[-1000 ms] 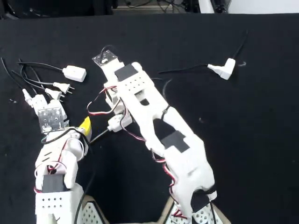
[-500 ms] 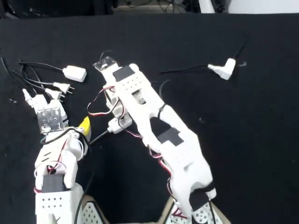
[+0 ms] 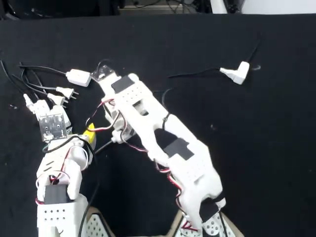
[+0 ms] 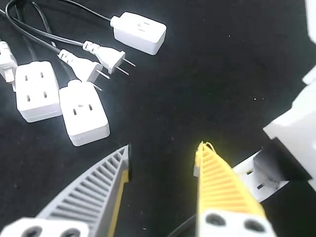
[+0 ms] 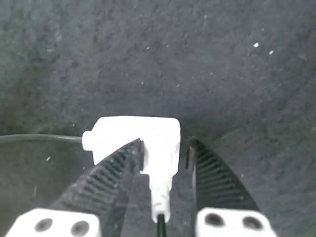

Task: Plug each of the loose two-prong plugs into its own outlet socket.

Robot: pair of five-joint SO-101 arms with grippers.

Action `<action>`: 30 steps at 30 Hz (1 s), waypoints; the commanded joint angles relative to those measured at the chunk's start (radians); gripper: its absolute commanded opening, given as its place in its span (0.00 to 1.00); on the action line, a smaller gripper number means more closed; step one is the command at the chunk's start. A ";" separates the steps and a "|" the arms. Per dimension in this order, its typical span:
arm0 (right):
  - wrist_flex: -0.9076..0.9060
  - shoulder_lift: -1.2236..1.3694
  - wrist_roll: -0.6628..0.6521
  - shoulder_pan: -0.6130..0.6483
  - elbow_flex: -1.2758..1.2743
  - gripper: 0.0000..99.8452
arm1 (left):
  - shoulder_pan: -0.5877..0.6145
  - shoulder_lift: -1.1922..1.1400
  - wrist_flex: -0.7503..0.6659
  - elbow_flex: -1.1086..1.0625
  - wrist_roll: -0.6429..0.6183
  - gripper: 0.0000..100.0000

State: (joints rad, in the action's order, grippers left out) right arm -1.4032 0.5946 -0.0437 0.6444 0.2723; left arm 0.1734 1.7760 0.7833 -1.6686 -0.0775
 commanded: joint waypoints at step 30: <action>0.098 -0.369 -0.028 -0.055 -0.285 0.04 | 0.005 0.009 -0.005 0.062 0.000 0.22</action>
State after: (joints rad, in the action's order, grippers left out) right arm -1.2973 0.2908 -0.0667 0.6168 -0.0130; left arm 0.1734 1.7760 0.7833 -1.6686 -0.0775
